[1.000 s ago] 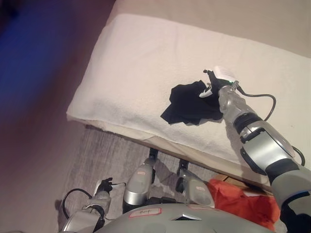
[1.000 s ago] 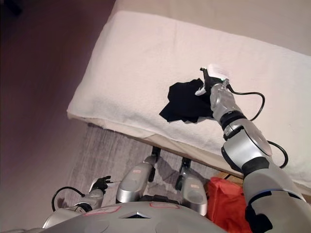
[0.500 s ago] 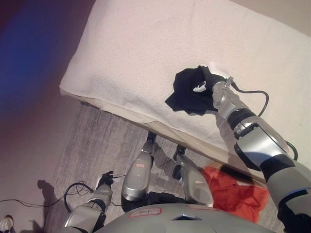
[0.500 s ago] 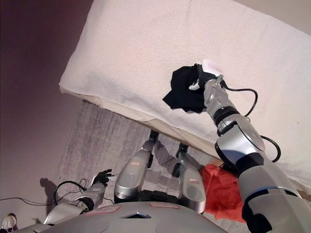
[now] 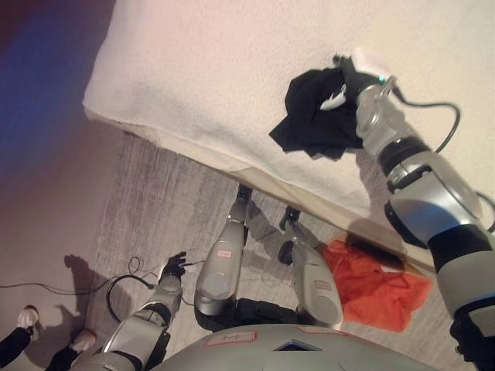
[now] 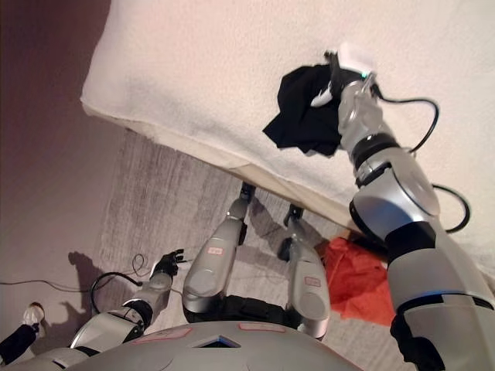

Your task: Put the clothes on the bed into the basket.

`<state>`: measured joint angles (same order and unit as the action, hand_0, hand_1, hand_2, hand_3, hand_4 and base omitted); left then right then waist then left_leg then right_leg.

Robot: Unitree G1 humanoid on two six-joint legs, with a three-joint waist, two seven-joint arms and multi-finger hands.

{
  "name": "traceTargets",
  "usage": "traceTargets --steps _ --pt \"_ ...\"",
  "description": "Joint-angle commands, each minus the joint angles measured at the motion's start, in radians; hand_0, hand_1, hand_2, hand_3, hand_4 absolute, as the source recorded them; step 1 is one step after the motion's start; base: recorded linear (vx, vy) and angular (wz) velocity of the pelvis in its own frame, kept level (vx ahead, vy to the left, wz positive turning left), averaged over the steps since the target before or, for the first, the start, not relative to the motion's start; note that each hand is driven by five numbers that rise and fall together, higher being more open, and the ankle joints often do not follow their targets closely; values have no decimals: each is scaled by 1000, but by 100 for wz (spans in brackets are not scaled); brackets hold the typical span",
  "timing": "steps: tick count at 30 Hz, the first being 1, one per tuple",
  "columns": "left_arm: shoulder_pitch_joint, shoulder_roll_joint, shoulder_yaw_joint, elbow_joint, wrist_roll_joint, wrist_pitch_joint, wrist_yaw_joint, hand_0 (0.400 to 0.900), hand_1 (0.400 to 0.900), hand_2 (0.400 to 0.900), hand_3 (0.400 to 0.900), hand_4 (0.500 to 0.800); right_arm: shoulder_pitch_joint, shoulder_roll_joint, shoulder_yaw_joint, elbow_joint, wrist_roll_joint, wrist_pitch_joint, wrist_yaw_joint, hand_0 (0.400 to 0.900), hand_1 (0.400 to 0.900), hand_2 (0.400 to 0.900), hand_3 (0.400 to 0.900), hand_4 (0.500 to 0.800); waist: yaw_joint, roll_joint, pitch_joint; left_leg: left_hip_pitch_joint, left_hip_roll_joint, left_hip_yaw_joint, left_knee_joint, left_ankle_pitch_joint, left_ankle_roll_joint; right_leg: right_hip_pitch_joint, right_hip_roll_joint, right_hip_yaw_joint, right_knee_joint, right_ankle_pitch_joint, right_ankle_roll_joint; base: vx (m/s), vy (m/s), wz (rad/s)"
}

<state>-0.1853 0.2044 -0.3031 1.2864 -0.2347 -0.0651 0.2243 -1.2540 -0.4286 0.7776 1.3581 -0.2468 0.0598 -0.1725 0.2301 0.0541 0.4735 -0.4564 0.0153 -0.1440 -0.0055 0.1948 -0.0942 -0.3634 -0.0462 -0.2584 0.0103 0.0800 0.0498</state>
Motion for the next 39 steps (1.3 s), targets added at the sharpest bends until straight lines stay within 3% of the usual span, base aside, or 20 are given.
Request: traceTargets --steps 1,6,7,9,10,28,39 --pt "39 45 -27 28 -59 15 18 900 900 900 900 800 -48 -27 66 29 23 -6 22 900 900 900 900 800 38 -14 46 -75 -23 -21 70 -17 15 -123 -121 61 46 93 60 -57 26 -1" --pt "32 38 -42 -1 -85 8 20 900 900 900 900 800 -86 -46 75 24 49 -11 20 900 900 900 900 800 41 0 47 -129 -31 -24 94 -15 20 -192 -134 52 116 62 55 -55 29 6" --pt "29 36 -48 -9 -95 7 19 900 900 900 900 800 -88 -62 67 17 73 -17 17 720 720 720 720 692 40 7 47 -154 -42 -28 113 -17 23 -214 -139 49 144 48 53 -40 16 15" --pt "25 36 -56 -17 -96 7 17 900 900 900 900 800 -90 -70 60 13 91 -20 18 555 555 555 555 593 40 15 47 -166 -48 -33 122 -18 25 -223 -148 42 158 41 53 -32 10 20" --pt "26 34 -60 -20 -97 5 15 900 900 900 900 800 -90 -71 52 10 108 -24 20 400 400 400 400 500 41 16 47 -167 -51 -38 124 -18 26 -221 -151 39 161 38 53 -8 -8 17" --pt "39 45 -55 0 -86 14 9 900 900 900 900 800 -81 -60 3 39 147 -29 3 400 400 400 400 500 38 25 46 -18 -44 -32 82 -34 30 -82 -153 34 142 17 55 6 1 0" --pt "44 55 4 56 -42 33 -1 900 900 900 900 800 18 -98 -57 5 144 -27 -4 400 400 400 400 500 -18 -42 -45 143 -28 16 78 -103 36 71 -140 61 105 10 58 69 7 -21"
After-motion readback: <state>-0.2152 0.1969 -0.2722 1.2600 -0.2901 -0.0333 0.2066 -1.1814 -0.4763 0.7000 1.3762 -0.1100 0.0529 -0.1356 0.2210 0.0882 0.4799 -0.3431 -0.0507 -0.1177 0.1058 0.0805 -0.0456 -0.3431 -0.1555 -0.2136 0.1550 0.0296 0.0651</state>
